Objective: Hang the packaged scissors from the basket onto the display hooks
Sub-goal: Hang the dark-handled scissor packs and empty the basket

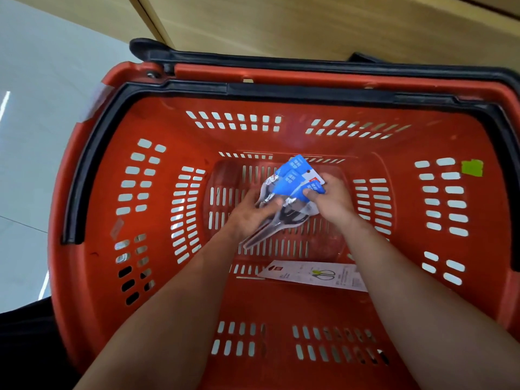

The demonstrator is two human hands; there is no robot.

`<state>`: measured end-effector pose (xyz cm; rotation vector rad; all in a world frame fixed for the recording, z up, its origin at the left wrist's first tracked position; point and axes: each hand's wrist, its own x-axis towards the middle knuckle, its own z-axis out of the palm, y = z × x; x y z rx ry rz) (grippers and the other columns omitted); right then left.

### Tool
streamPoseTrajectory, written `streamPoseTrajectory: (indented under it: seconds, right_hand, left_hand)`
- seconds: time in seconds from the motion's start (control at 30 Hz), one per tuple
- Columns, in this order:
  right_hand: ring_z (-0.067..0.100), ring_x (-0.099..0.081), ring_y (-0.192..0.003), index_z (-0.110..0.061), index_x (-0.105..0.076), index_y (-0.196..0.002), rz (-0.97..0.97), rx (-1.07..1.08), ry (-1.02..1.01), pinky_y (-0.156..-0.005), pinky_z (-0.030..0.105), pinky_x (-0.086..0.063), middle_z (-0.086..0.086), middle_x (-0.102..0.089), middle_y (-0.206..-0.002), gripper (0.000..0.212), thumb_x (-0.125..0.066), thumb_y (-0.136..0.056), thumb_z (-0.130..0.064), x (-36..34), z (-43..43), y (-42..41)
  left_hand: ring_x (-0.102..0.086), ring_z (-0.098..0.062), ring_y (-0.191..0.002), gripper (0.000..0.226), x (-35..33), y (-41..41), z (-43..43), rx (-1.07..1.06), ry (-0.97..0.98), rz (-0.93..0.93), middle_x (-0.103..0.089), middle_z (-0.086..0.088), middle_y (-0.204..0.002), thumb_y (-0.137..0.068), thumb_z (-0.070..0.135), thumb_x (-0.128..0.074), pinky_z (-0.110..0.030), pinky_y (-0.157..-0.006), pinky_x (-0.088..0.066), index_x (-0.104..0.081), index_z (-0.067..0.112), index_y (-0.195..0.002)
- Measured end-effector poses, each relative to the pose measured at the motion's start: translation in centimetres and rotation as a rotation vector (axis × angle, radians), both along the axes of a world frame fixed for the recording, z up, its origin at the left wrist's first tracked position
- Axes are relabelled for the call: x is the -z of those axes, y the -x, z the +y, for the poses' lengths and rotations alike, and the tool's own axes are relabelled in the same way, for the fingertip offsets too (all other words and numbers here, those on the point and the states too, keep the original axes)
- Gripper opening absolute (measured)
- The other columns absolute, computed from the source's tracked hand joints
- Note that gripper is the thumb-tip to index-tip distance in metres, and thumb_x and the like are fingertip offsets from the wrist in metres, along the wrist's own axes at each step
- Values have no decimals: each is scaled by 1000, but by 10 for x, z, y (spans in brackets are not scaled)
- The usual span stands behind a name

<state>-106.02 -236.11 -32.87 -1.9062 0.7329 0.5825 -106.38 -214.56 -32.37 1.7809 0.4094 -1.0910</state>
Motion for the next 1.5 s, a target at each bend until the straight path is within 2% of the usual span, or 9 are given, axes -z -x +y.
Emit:
streamPoseTrajectory:
  seconds: [0.13,0.4,0.67,0.8,0.9,1.03,1.17,1.37,1.5]
  right_hand:
    - [17,-73,-94,-25,-62,-96,-13,107,-33,-84,39,-60,-5,-74,-99,17,-77,-91,-18,1,6,0]
    - [17,-68,-102,-23,-60,-118,-55,235,31,-86,32,-54,0,-69,-115,39,-81,-87,-33,-1,2,1]
    - [17,-60,-111,-19,-63,-127,496,-712,-111,-98,37,-49,0,-61,-130,40,-69,-96,-43,-26,13,49]
    - [24,-50,-133,-19,-55,-141,709,-782,-80,-111,40,-42,0,-50,-148,61,-73,-90,-49,-36,11,68]
    - [23,-56,-125,-14,-60,-136,730,-843,-55,-103,35,-46,1,-56,-140,60,-80,-86,-42,-46,2,68]
    - [15,-70,-86,-18,-69,-103,518,-705,-66,-68,24,-51,0,-73,-102,26,-86,-83,-22,-50,-11,49]
    - [19,-73,-96,-19,-70,-117,350,-512,-115,-89,33,-57,-1,-76,-108,30,-79,-89,-16,-63,-24,20]
    - [24,-71,-109,-16,-68,-123,297,-297,-206,-99,41,-53,6,-70,-129,25,-57,-102,-7,-107,-30,14]
    - [10,-74,-85,-23,-65,-112,201,30,-322,-75,31,-56,2,-74,-118,25,-52,-102,-4,-165,-13,27]
  left_hand:
    - [-70,-14,-111,102,8,4,1,150,-59,-86,-71,13,-120,-54,53,-93,-46,-102,-55,-36,44,-138]
    - [-68,-19,-110,69,5,-6,14,137,-87,-171,-70,9,-118,-80,26,-89,-43,-99,-56,-46,34,-133]
    - [-67,-20,-109,64,-6,-5,38,115,-169,-203,-65,12,-108,-78,21,-90,-41,-97,-56,-46,31,-123]
    - [-67,-19,-112,66,-8,-4,36,115,-177,-185,-66,12,-114,-77,24,-91,-47,-100,-56,-44,37,-122]
    - [-68,-20,-112,70,-9,-6,32,124,-162,-188,-68,9,-119,-76,25,-91,-48,-101,-56,-45,35,-128]
    - [-69,-19,-109,76,-14,-9,29,139,-163,-185,-70,6,-119,-74,23,-91,-43,-99,-57,-47,26,-136]
    - [-69,-12,-97,64,-23,-14,33,91,-156,-187,-68,16,-102,-78,11,-89,-20,-77,-52,-50,31,-125]
    - [-70,-19,-113,79,-60,-19,41,-34,-56,-151,-73,6,-123,-69,19,-94,-49,-104,-54,-52,29,-134]
    - [-72,-17,-113,75,-114,-18,37,-103,25,-144,-74,5,-123,-72,23,-92,-49,-101,-57,-52,25,-135]
